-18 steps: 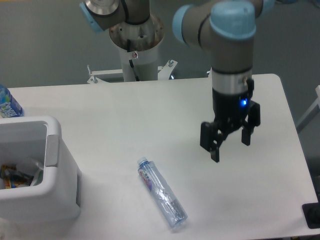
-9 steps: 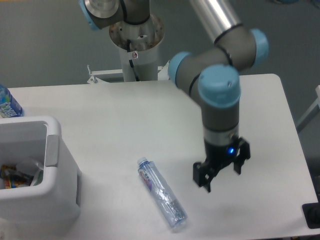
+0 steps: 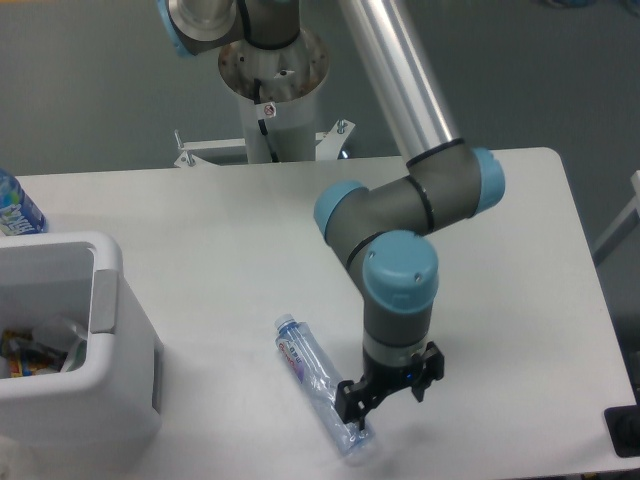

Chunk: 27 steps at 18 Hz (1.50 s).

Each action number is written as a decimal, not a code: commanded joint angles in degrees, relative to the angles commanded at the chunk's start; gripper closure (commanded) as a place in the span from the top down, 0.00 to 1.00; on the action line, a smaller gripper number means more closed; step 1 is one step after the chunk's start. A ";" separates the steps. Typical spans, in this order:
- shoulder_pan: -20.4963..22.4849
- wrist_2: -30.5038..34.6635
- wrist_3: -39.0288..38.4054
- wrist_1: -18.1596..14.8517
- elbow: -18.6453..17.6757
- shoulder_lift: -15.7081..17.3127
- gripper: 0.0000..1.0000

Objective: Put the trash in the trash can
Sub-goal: 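Lower the gripper around the bottle's cap end and close it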

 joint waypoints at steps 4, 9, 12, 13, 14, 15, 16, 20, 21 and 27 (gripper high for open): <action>-1.14 0.18 0.09 0.00 -0.09 -1.59 1.00; -2.11 0.18 0.00 0.09 0.09 -2.55 1.00; -2.11 0.87 0.00 0.18 0.09 -3.34 1.00; -2.11 1.49 0.00 0.18 0.00 -3.43 1.00; -2.37 1.58 0.09 0.18 0.00 -3.43 1.00; -2.38 1.76 0.00 0.18 0.00 -3.43 1.00; -2.38 1.93 0.00 0.18 0.00 -3.69 1.00; -2.46 2.73 -0.09 0.18 0.00 -4.31 1.00; -2.47 2.90 -0.09 0.18 0.00 -4.40 1.00; -2.90 3.16 -0.18 0.53 -0.08 -4.67 1.00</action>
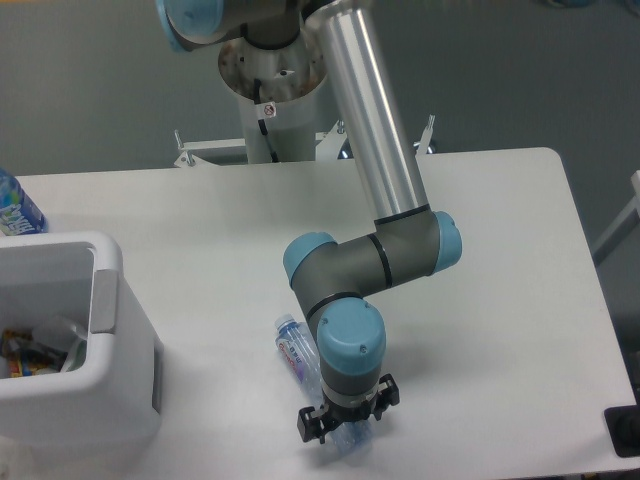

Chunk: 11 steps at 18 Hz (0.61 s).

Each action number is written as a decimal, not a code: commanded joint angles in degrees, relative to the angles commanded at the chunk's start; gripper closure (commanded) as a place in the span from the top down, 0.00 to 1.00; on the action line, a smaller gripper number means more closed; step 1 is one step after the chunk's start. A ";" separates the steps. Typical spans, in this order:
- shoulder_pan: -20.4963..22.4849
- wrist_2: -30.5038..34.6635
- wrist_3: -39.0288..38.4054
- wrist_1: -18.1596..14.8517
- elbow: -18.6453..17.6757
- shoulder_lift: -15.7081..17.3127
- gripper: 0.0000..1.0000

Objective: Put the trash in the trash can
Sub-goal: 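Lower the gripper around the bottle's cap end and close it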

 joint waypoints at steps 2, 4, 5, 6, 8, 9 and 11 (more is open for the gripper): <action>0.00 0.26 0.00 -0.09 0.00 0.00 0.87; -0.09 0.88 0.00 -0.09 0.00 0.00 0.74; -0.26 1.23 0.00 -0.09 0.00 0.00 0.70; -0.27 1.58 0.00 -0.09 0.00 0.00 0.69; -0.27 1.58 0.00 -0.09 0.00 0.00 0.67; -0.27 1.58 0.09 -0.09 0.00 0.00 0.67; -0.27 1.58 0.09 -0.09 0.09 0.18 0.65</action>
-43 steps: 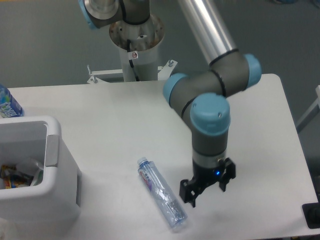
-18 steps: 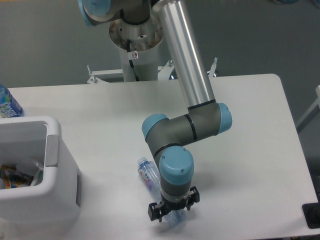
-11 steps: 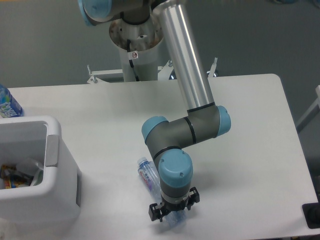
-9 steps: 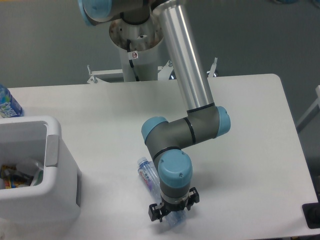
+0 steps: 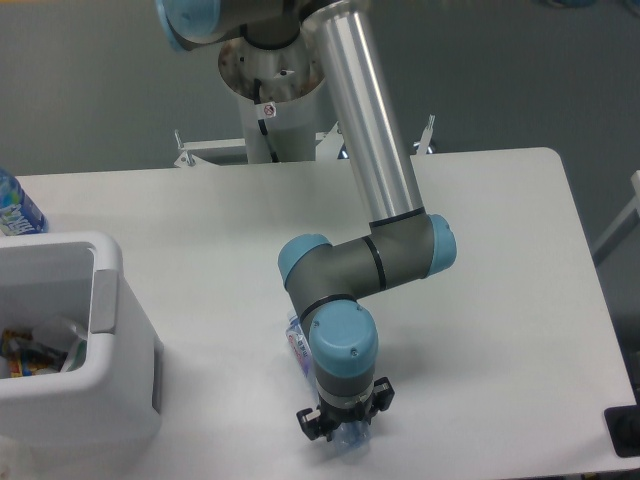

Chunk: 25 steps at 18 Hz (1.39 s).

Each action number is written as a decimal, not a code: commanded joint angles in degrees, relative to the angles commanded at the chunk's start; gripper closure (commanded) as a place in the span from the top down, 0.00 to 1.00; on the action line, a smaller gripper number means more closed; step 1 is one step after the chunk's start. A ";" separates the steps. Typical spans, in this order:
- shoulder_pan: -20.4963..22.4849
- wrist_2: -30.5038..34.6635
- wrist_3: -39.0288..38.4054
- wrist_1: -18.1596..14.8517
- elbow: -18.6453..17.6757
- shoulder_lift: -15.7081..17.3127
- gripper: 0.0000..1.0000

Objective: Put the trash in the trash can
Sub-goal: 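Lower the gripper around the bottle's cap end and close it, then lift the bottle and carry it into the white trash bin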

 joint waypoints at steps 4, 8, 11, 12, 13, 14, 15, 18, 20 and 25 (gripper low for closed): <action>-0.09 0.09 0.35 0.00 0.00 0.26 0.64; 0.00 -0.09 0.79 0.18 0.26 1.84 0.63; 0.44 -0.35 2.37 0.18 0.53 4.21 0.62; 0.70 -0.44 3.16 0.18 0.96 5.18 0.62; 1.31 -0.61 3.43 0.18 1.40 6.06 0.62; 1.75 -0.70 3.34 0.18 1.75 6.59 0.57; 1.84 -1.14 3.43 0.18 1.76 7.11 0.55; 1.84 -1.41 4.30 0.70 2.20 7.73 0.55; 1.76 -1.41 4.31 1.32 4.03 7.91 0.55; 2.11 -1.41 2.99 4.73 8.00 10.80 0.55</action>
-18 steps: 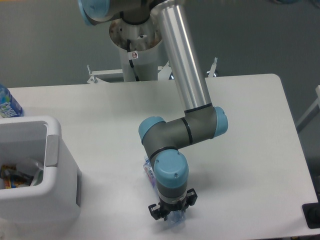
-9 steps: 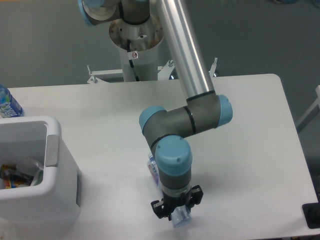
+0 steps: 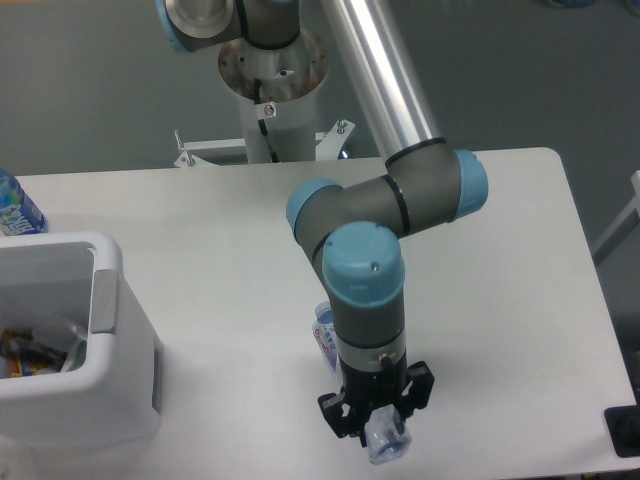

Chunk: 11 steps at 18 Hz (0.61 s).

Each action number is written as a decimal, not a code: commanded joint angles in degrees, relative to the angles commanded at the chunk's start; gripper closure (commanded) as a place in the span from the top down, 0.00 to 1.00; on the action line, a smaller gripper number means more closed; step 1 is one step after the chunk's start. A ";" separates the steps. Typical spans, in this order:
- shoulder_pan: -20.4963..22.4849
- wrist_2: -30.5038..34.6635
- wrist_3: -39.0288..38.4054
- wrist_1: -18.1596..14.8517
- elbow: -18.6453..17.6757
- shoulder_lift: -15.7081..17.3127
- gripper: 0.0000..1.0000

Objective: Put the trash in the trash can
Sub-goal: 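Lift the bottle and carry it into the white trash bin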

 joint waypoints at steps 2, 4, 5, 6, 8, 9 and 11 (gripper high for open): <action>-0.09 0.00 -2.37 3.86 0.09 1.41 0.55; -0.18 0.00 -4.92 6.07 0.26 3.60 0.55; -0.26 0.00 -5.80 6.43 0.61 4.74 0.55; -0.44 0.00 -6.94 6.43 1.14 5.71 0.55; -1.14 -0.17 -8.96 6.43 2.72 6.95 0.55; -1.67 -0.26 -9.49 6.43 3.68 7.21 0.55; -2.81 -0.44 -9.94 6.43 4.75 8.44 0.55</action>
